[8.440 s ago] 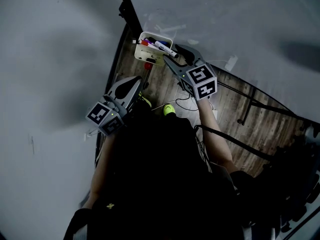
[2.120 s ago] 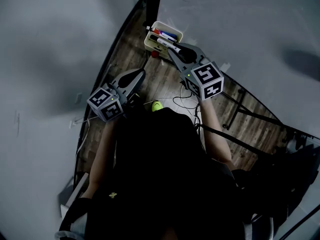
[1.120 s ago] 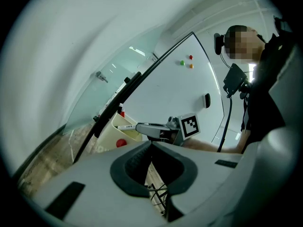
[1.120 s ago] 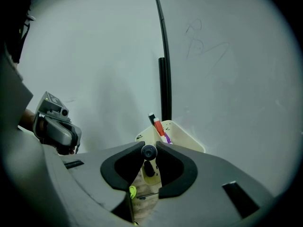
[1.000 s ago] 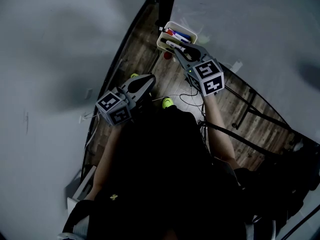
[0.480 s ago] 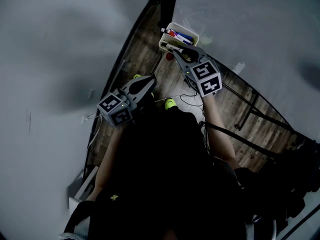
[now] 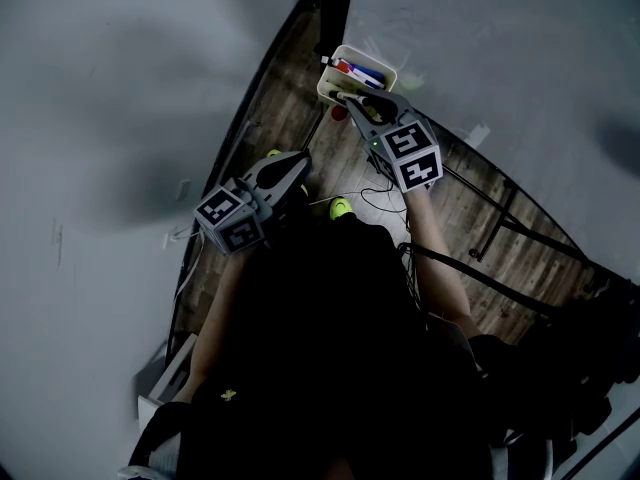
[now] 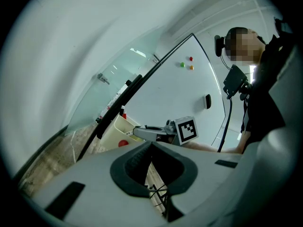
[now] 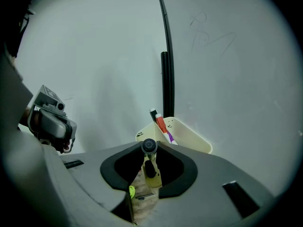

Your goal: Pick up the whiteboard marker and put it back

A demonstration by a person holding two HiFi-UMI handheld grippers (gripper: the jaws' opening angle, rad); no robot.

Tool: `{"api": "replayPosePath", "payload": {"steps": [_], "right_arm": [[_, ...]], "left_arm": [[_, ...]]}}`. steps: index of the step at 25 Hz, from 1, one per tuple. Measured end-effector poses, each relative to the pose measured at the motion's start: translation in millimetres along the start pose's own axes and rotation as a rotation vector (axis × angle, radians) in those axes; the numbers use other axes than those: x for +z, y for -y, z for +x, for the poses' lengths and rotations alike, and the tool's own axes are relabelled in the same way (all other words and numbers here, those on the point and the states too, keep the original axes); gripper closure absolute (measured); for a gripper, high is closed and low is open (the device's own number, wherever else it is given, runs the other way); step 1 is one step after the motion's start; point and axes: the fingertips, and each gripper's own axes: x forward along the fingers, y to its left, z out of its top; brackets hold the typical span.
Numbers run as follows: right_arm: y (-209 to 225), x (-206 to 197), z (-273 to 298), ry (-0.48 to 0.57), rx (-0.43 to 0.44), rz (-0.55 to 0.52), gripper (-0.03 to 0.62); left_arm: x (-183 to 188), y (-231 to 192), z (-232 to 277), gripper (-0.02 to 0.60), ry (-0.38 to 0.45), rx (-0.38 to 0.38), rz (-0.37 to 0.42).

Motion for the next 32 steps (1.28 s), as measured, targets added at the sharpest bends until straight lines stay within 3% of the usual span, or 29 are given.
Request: {"api": "replayPosePath", "payload": {"steps": [23,32], "right_arm": [[-2,13,-20,0.070,0.007,-0.025,0.476],[-21,9,-48,0.091,0.089,-0.077,0.479]], "left_arm": [[2,13,6,0.569,0.008,-0.010,0.044],[2,38,1,0.569,0.078,0.067,0.092]]}}
